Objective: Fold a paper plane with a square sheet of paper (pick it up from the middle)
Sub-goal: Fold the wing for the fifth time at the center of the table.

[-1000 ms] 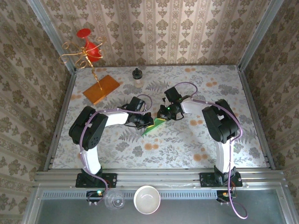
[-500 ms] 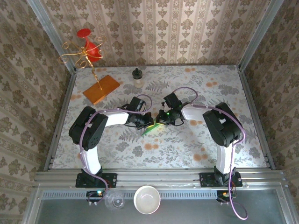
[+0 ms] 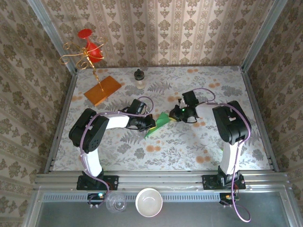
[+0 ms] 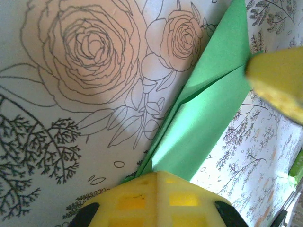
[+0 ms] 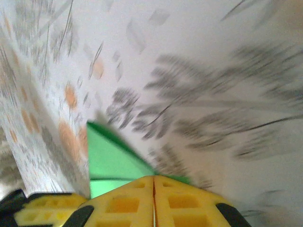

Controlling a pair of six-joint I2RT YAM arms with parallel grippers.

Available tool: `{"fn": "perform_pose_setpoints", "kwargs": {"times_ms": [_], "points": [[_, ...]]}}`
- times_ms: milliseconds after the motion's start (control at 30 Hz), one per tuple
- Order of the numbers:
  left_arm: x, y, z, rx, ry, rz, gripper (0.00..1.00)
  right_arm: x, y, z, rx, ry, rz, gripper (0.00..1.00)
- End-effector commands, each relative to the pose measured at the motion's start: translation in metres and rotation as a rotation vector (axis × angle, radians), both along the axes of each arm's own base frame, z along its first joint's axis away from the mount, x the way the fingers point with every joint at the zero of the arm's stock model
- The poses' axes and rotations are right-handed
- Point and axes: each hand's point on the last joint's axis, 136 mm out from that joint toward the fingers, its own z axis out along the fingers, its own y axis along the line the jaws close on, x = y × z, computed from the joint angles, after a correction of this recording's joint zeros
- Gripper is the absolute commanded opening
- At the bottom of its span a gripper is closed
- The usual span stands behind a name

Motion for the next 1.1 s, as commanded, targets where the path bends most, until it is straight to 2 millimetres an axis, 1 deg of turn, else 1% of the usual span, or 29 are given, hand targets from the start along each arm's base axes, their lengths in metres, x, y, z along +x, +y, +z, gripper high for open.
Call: {"fn": "perform_pose_setpoints", "kwargs": {"times_ms": [0, 67, 133, 200, 267, 300, 367, 433, 500, 600, 667, 700, 733, 767, 867, 900, 967, 1067], "points": [[-0.028, 0.043, -0.047, 0.189, 0.143, 0.041, 0.0, 0.011, -0.046, -0.009, -0.121, -0.003, -0.127, 0.12], [-0.022, 0.033, -0.036, 0.149, 0.124, 0.024, 0.0, 0.013, -0.047, 0.003, -0.123, -0.029, -0.121, 0.12], [-0.014, 0.02, -0.016, 0.091, 0.09, 0.003, 0.0, 0.011, -0.045, 0.017, -0.109, -0.054, -0.116, 0.13], [-0.002, 0.008, 0.013, 0.031, 0.042, -0.006, 0.01, 0.007, -0.046, 0.034, -0.107, -0.087, -0.12, 0.16], [0.008, 0.002, 0.042, -0.012, -0.007, 0.005, 0.07, 0.0, -0.048, 0.047, -0.122, -0.107, -0.125, 0.2], [0.011, 0.002, 0.054, -0.029, -0.029, 0.014, 0.11, -0.006, -0.049, 0.053, -0.138, -0.111, -0.127, 0.23], [0.014, 0.007, 0.073, -0.048, -0.06, 0.033, 0.2, -0.016, -0.052, 0.061, -0.178, -0.109, -0.129, 0.3], [0.015, 0.019, 0.083, -0.048, -0.077, 0.058, 0.29, -0.027, -0.051, 0.067, -0.219, -0.096, -0.119, 0.39], [0.015, 0.036, 0.088, -0.036, -0.09, 0.089, 0.37, -0.038, -0.049, 0.071, -0.268, -0.083, -0.112, 0.46], [0.012, 0.068, 0.089, 0.004, -0.104, 0.136, 0.48, -0.054, -0.04, 0.077, -0.348, -0.072, -0.091, 0.56], [0.013, 0.097, 0.088, 0.037, -0.118, 0.189, 0.55, -0.062, -0.028, 0.082, -0.399, -0.075, -0.08, 0.63], [0.011, 0.108, 0.086, 0.054, -0.121, 0.203, 0.58, -0.065, -0.022, 0.083, -0.417, -0.073, -0.078, 0.65], [0.009, 0.119, 0.086, 0.071, -0.126, 0.219, 0.63, -0.066, -0.015, 0.084, -0.428, -0.074, -0.083, 0.67], [0.007, 0.129, 0.085, 0.089, -0.134, 0.232, 0.68, -0.074, -0.011, 0.08, -0.451, -0.046, -0.086, 0.68], [0.001, 0.153, 0.089, 0.135, -0.179, 0.264, 0.81, -0.081, 0.012, 0.071, -0.431, -0.019, -0.11, 0.7], [-0.001, 0.157, 0.09, 0.143, -0.192, 0.27, 0.84, -0.083, 0.018, 0.069, -0.426, -0.005, -0.12, 0.71], [-0.003, 0.167, 0.094, 0.151, -0.226, 0.288, 0.89, -0.081, 0.036, 0.065, -0.402, -0.003, -0.132, 0.71], [-0.006, 0.176, 0.097, 0.151, -0.253, 0.305, 0.94, -0.079, 0.054, 0.06, -0.395, 0.019, -0.145, 0.72]]}}
